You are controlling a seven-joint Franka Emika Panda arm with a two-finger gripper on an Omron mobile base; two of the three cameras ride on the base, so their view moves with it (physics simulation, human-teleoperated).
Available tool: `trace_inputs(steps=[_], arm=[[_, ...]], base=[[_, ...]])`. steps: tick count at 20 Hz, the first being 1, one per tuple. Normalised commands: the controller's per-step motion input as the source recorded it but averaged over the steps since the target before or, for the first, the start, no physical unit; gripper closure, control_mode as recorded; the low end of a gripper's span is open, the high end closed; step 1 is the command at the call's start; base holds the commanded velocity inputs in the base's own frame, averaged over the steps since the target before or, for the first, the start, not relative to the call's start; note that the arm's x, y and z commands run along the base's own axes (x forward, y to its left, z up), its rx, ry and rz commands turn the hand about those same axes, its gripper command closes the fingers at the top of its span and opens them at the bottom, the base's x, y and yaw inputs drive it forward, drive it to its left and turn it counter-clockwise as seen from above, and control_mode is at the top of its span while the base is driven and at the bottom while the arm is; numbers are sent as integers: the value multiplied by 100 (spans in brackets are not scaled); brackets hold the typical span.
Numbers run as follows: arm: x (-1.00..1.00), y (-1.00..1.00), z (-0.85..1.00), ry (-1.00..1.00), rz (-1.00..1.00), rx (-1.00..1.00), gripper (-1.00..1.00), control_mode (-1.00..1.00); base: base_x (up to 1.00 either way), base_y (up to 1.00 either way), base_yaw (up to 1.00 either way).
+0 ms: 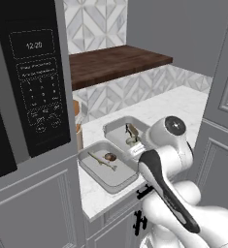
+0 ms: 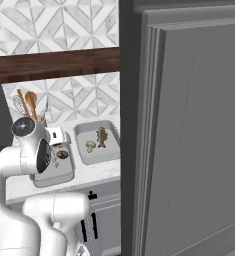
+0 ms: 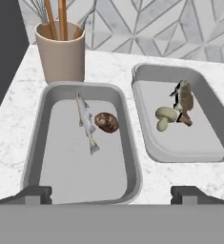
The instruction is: Place one mushroom and one fish in each tupperware on the nearby counter, to pack two identical lunches.
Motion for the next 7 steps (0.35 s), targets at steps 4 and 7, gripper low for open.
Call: trace_inputs(steps=[4,7], arm=[[-35,-32,0,-7,0,4,-100,-100],[-32,-43,0,-5,0,5,-100,-100]], base=[[0,0,0],[0,0,0]])
